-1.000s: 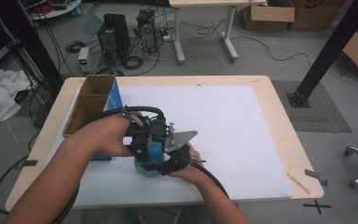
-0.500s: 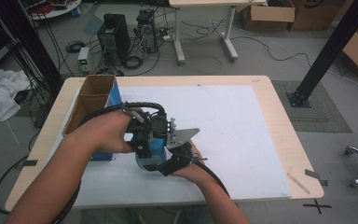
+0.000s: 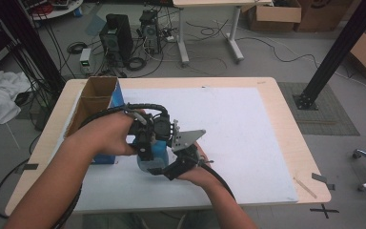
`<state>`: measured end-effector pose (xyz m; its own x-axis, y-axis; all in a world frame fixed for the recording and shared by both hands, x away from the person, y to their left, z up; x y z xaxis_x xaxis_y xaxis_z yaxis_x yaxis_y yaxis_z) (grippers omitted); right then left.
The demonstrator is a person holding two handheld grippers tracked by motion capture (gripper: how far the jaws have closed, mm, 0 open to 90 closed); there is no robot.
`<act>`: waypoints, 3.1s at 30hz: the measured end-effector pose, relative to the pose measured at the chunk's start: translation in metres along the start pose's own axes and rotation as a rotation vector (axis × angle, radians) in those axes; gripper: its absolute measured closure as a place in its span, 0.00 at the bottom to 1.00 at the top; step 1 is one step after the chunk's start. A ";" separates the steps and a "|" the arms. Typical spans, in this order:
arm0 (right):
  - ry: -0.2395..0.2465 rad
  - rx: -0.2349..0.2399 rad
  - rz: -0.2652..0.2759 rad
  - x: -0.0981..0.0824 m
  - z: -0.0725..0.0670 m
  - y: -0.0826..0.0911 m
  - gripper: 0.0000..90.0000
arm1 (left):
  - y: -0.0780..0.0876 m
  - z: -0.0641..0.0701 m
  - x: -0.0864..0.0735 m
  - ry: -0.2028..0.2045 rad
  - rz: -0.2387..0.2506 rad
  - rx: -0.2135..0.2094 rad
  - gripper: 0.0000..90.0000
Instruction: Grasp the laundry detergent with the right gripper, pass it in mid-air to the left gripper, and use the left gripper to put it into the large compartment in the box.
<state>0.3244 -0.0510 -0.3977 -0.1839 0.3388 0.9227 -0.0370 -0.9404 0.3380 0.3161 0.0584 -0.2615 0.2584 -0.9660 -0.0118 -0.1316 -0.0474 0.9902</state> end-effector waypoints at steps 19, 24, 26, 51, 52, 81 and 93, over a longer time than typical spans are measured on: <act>-0.065 -0.031 -0.262 0.014 0.006 0.053 0.16 | 0.025 -0.017 -0.014 0.114 0.013 -0.088 0.43; -0.076 0.027 -0.419 0.024 0.004 0.072 0.16 | 0.036 -0.033 -0.019 0.207 0.003 -0.099 0.43; -0.072 0.032 -0.440 0.026 0.003 0.075 0.16 | 0.039 -0.036 -0.021 0.234 0.002 -0.107 0.43; 0.016 0.194 -1.089 0.038 0.046 0.140 0.17 | 0.159 -0.130 -0.083 1.071 -0.061 -0.090 0.43; 0.019 0.197 -1.095 0.037 0.047 0.140 0.17 | 0.159 -0.130 -0.083 1.071 -0.061 -0.090 0.43; 0.019 0.233 -1.101 0.034 0.046 0.151 0.17 | 0.124 -0.169 -0.151 1.505 -0.083 -0.059 0.43; 0.029 0.248 -1.097 0.031 0.042 0.148 0.17 | 0.051 -0.165 -0.158 1.564 -0.091 -0.077 0.43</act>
<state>0.3542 -0.1782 -0.3114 -0.1949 0.9757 0.1003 0.0029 -0.1017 0.9948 0.4270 0.2505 -0.1862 0.9669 0.2529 0.0329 -0.0265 -0.0288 0.9992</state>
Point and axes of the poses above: each handheld gripper's, and its own axes: y roughly backward along the jaws, x roughly out of its top, z roughly to its right, the point moved 1 cm from there along -y, roughly forward along the jaws, and after that the axes turned 13 degrees about y, right-handed, at the moved point
